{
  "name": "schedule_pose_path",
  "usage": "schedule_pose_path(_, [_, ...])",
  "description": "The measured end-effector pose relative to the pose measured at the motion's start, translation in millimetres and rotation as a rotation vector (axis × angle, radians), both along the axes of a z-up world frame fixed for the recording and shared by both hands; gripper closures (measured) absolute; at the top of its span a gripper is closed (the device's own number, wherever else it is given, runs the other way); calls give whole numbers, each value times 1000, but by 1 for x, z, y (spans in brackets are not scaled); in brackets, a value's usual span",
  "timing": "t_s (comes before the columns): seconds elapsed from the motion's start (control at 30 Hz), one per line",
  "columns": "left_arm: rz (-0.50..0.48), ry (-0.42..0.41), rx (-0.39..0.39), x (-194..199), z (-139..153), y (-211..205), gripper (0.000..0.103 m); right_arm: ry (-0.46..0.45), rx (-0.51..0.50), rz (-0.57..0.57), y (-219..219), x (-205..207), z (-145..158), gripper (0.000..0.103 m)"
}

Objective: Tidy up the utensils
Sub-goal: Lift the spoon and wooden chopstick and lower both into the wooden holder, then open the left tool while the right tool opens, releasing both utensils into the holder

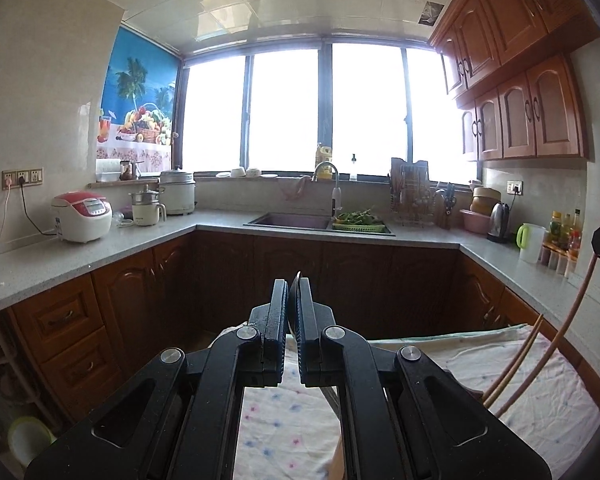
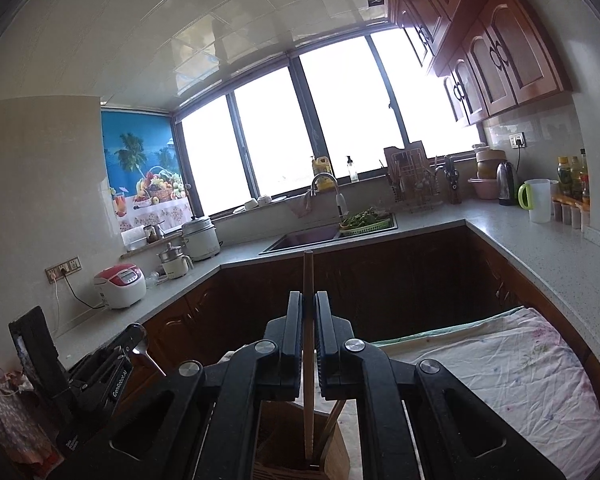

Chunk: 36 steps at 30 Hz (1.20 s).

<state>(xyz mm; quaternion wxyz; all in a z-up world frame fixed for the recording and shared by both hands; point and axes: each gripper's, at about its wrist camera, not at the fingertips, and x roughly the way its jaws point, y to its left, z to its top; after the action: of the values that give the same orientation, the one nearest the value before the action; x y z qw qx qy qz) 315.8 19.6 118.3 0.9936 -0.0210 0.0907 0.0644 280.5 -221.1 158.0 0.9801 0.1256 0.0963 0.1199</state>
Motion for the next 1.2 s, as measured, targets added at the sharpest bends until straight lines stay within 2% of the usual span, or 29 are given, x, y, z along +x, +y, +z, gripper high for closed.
schedule_pose_path(0.3, [-48, 39, 40, 2, -30, -17, 99, 59, 16, 1, 4, 14, -39, 97])
schedule_pose_path(0.37, [-42, 23, 53, -2, -31, -20, 99, 70, 27, -2, 4, 16, -46, 97])
schedule_pose_path(0.63, [-134, 76, 15, -1, -42, -21, 99, 137, 61, 1, 1, 22, -71, 97])
schedule_pose_path(0.93, [-229, 165, -17, 3, -61, -32, 97, 171, 69, 10, -1, 27, -78, 97])
schedule_pose_path(1.2, [-252, 194, -57, 7, -62, -28, 97, 188, 79, 19, -3, 29, -78, 97])
